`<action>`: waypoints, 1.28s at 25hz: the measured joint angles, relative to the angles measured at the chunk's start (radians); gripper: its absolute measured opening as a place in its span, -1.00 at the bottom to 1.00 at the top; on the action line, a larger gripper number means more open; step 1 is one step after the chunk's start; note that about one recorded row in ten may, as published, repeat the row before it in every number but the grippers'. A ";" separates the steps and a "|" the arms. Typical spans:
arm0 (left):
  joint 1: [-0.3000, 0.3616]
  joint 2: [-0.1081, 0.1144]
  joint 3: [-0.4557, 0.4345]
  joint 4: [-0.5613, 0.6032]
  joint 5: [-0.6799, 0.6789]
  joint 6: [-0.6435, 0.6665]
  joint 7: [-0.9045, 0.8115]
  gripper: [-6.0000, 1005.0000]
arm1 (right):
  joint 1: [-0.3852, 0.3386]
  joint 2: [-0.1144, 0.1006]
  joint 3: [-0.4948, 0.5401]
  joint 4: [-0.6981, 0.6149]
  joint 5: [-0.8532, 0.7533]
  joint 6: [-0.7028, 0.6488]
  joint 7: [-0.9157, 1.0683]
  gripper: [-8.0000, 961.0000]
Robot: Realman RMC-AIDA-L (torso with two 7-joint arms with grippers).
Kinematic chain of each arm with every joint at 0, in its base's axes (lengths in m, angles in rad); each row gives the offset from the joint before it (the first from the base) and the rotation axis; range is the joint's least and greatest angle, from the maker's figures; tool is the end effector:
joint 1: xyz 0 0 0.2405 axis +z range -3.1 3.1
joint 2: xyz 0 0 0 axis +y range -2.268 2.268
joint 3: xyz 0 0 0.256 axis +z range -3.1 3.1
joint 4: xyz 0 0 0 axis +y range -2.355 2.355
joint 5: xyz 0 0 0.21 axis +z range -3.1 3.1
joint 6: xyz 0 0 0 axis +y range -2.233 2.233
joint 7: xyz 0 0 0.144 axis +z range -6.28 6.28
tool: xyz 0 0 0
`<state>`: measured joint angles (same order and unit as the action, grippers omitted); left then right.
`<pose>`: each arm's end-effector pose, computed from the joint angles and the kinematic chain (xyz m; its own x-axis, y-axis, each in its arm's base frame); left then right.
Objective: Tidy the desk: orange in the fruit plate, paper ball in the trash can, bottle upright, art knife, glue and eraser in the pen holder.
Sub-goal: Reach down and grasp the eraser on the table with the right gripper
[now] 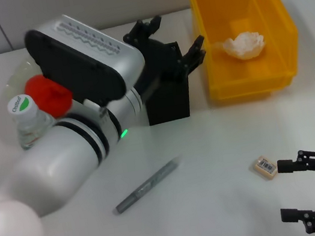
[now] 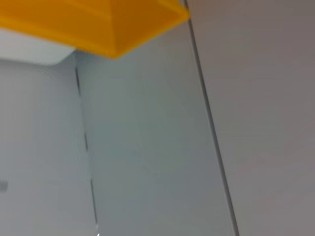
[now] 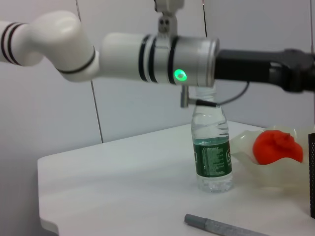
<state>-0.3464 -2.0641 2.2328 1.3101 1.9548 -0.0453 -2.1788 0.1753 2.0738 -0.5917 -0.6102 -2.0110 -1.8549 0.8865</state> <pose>-0.1010 0.3277 -0.1040 0.8768 0.0181 0.4806 0.3596 -0.6883 -0.6301 0.3332 0.1921 0.0083 0.7968 -0.1656 -0.5811 -0.3412 -0.9170 -0.2065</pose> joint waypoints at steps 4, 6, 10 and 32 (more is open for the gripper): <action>0.047 0.001 -0.061 0.104 0.000 0.109 0.011 0.57 | 0.000 -0.001 0.001 -0.001 0.000 0.000 0.000 0.70; 0.076 0.002 -0.080 0.163 0.001 0.147 0.030 0.61 | 0.000 -0.003 0.003 -0.002 0.001 0.000 0.000 0.70; 0.140 -0.002 -0.078 0.272 -0.010 0.156 0.160 0.61 | 0.003 -0.007 0.005 -0.005 0.004 -0.004 0.004 0.70; 0.155 -0.004 -0.702 -0.274 -0.954 1.487 1.215 0.62 | 0.010 -0.019 0.072 -0.118 0.008 -0.063 0.174 0.70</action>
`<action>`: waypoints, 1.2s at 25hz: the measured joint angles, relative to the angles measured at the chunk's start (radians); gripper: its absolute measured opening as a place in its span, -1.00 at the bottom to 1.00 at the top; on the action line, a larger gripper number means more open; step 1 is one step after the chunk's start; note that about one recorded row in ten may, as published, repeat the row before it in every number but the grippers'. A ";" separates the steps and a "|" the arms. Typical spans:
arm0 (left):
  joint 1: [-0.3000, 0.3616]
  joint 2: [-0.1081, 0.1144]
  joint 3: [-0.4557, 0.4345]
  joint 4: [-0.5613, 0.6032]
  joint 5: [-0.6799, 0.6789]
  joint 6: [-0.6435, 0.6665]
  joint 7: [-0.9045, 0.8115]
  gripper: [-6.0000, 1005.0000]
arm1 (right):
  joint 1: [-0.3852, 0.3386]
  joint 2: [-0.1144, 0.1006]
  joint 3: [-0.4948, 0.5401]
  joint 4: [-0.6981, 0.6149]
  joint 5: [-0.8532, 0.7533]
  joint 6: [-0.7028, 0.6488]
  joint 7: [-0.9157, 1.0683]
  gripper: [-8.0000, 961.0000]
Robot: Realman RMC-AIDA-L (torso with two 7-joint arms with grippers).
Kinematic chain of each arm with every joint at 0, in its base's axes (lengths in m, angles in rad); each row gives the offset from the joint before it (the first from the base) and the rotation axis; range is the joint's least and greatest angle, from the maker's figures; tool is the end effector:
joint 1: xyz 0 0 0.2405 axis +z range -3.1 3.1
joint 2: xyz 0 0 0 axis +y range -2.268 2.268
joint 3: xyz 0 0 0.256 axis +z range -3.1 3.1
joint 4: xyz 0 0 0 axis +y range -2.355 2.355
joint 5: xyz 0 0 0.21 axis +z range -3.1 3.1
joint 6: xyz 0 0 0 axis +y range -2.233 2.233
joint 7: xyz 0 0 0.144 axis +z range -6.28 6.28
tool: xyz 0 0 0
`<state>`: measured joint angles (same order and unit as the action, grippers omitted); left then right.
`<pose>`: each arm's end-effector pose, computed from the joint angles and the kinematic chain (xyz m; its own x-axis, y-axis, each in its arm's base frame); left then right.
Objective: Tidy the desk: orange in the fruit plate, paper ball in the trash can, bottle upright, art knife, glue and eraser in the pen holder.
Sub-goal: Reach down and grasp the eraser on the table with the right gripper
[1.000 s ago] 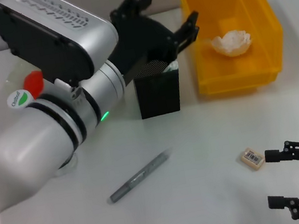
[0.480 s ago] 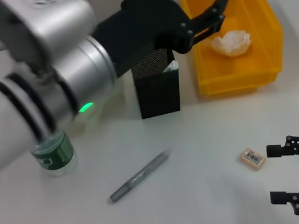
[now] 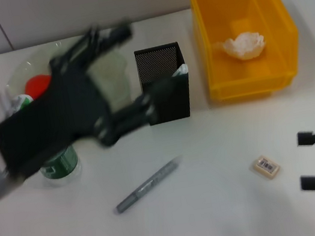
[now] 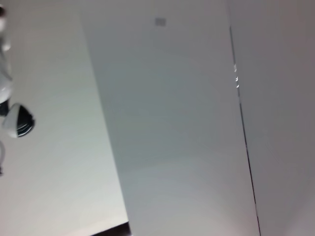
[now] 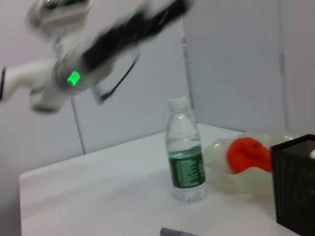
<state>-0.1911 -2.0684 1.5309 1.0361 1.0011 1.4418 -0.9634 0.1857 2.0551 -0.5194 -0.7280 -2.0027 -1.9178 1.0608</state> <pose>-0.1666 0.2772 -0.0030 0.5906 -0.2462 0.7685 0.0755 -0.9313 -0.3564 0.3322 0.2038 0.0436 0.7768 -0.2143 -0.5921 -0.4043 -0.8907 -0.2080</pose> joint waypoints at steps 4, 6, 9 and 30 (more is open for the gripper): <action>-0.050 0.006 -0.067 -0.297 0.017 0.172 0.153 0.62 | 0.020 0.001 0.052 -0.231 0.000 -0.073 0.284 0.70; -0.063 0.008 -0.071 -0.380 0.035 0.187 0.204 0.62 | 0.049 0.000 0.053 -0.374 -0.007 -0.084 0.471 0.70; -0.070 0.008 -0.071 -0.501 0.058 0.192 0.299 0.62 | 0.118 -0.009 -0.004 -0.595 -0.078 -0.090 0.733 0.70; -0.053 0.007 -0.075 -0.631 0.096 0.156 0.333 0.62 | 0.530 0.028 -0.690 -0.692 -0.723 -0.060 1.603 0.70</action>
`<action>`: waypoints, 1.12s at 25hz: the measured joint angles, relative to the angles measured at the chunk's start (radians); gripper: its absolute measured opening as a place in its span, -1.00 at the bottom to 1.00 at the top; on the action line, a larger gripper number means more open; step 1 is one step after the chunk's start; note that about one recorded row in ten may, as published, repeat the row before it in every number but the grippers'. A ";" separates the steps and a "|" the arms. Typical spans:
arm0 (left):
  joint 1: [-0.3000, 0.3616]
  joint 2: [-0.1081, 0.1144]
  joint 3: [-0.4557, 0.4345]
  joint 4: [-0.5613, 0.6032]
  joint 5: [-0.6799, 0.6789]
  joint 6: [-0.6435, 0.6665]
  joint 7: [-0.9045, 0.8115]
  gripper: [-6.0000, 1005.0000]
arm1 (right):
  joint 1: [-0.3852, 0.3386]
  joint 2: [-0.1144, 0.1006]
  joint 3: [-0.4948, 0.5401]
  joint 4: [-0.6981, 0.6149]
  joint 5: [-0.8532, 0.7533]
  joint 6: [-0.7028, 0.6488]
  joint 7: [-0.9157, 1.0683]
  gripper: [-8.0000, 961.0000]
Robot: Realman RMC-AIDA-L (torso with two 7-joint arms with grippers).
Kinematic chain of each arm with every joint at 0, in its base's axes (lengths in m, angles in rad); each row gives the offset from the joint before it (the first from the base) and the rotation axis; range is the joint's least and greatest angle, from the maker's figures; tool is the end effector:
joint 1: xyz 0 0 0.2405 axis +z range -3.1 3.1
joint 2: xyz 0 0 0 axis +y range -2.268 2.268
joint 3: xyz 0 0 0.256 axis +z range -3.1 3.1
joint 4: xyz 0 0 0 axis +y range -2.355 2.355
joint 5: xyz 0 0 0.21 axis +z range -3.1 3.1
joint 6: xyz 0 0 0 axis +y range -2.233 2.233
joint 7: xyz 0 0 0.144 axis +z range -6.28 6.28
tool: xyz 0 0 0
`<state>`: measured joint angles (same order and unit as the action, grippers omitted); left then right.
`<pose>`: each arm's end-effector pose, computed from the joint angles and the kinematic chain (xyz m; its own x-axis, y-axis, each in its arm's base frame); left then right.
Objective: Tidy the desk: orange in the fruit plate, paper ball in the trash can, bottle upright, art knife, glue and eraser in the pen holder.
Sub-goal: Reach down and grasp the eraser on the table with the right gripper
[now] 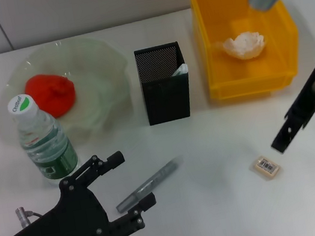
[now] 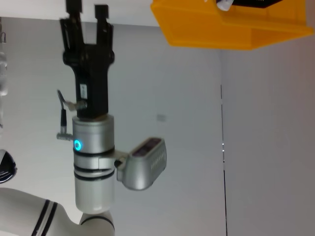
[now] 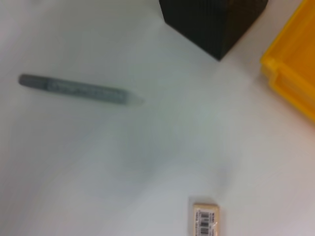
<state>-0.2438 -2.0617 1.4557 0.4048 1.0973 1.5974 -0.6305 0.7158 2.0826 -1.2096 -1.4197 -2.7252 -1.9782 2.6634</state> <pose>-0.2709 0.2274 -0.0552 0.6990 -0.0490 0.7135 0.2213 -0.9338 -0.2810 0.1670 0.3352 0.0427 0.5360 -0.7714 0.3430 -0.6466 -0.6363 -0.4207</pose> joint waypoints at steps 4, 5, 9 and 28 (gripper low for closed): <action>-0.002 0.001 0.000 0.002 0.002 0.005 0.000 0.62 | -0.029 0.004 -0.085 0.045 0.024 0.075 0.064 0.69; -0.003 0.001 0.000 0.003 0.003 0.007 0.000 0.62 | -0.033 0.004 -0.098 0.050 0.033 0.087 0.077 0.68; -0.005 0.003 0.000 0.002 0.004 0.007 0.000 0.62 | -0.056 0.002 -0.159 0.060 0.050 0.138 0.143 0.67; -0.008 0.014 0.002 0.005 0.016 0.019 0.002 0.62 | -0.062 0.004 -0.258 0.172 0.061 0.266 0.183 0.62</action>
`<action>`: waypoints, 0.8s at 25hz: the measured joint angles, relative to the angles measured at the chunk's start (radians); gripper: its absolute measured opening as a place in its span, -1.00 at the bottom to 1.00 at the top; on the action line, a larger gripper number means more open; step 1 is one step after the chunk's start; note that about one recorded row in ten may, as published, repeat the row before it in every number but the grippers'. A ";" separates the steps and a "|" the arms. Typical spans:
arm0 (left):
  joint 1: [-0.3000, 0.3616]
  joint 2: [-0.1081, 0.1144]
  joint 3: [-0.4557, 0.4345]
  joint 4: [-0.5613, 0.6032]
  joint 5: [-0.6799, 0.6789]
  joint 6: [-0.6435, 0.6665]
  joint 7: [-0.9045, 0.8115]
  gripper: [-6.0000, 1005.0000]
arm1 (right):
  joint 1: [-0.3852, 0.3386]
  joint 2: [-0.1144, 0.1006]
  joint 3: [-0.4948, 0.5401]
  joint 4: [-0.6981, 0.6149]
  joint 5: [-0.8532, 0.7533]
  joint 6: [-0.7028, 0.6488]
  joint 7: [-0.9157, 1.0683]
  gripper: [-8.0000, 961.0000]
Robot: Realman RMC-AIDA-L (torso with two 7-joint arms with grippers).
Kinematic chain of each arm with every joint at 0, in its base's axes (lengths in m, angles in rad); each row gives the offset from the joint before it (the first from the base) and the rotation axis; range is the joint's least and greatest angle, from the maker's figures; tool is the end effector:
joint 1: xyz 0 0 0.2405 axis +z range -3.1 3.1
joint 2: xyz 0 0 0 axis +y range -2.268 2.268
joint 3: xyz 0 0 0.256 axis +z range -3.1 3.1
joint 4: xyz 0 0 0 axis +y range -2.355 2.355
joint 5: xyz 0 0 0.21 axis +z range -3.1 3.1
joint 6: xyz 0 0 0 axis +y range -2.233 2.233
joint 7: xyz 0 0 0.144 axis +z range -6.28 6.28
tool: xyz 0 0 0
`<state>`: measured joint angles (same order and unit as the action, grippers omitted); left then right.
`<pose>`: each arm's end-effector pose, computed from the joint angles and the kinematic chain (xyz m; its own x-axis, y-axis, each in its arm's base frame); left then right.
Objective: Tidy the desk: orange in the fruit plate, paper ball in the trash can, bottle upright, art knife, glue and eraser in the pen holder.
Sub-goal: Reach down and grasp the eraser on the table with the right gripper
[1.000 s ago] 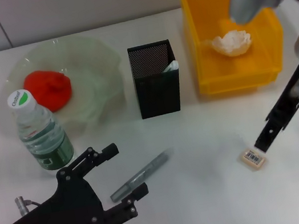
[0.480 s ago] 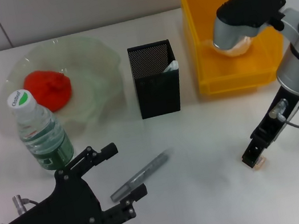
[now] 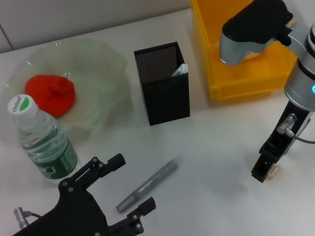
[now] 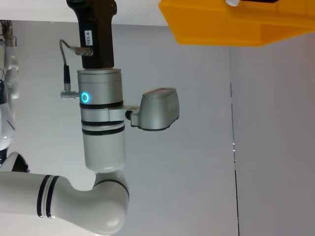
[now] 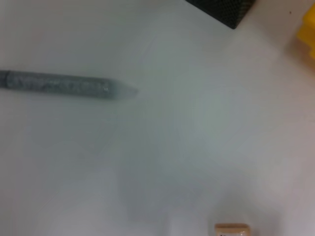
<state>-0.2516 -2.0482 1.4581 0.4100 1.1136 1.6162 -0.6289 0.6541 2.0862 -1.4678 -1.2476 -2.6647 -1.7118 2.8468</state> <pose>-0.2708 0.2275 -0.0512 0.7042 -0.0640 0.7071 0.1877 -0.9437 -0.2723 0.1928 0.3314 -0.0187 0.4558 -0.8234 0.3379 -0.6811 -0.5671 -0.4632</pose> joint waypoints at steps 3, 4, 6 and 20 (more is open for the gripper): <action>0.002 0.000 0.001 0.000 0.000 0.000 0.000 0.62 | 0.002 0.000 -0.012 0.013 0.000 0.013 -0.008 0.62; 0.004 0.000 0.002 -0.001 0.000 0.000 0.000 0.62 | 0.002 0.000 -0.017 0.014 0.000 0.016 -0.009 0.61; 0.005 0.000 0.004 -0.002 0.000 0.001 0.000 0.62 | 0.002 -0.001 -0.025 0.014 0.000 0.022 -0.011 0.61; 0.002 0.000 0.006 -0.005 0.000 0.004 0.000 0.62 | 0.000 -0.003 -0.038 0.020 0.000 0.040 -0.037 0.48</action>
<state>-0.2491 -2.0478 1.4644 0.4047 1.1136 1.6199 -0.6288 0.6543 2.0832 -1.5059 -1.2279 -2.6647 -1.6717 2.8101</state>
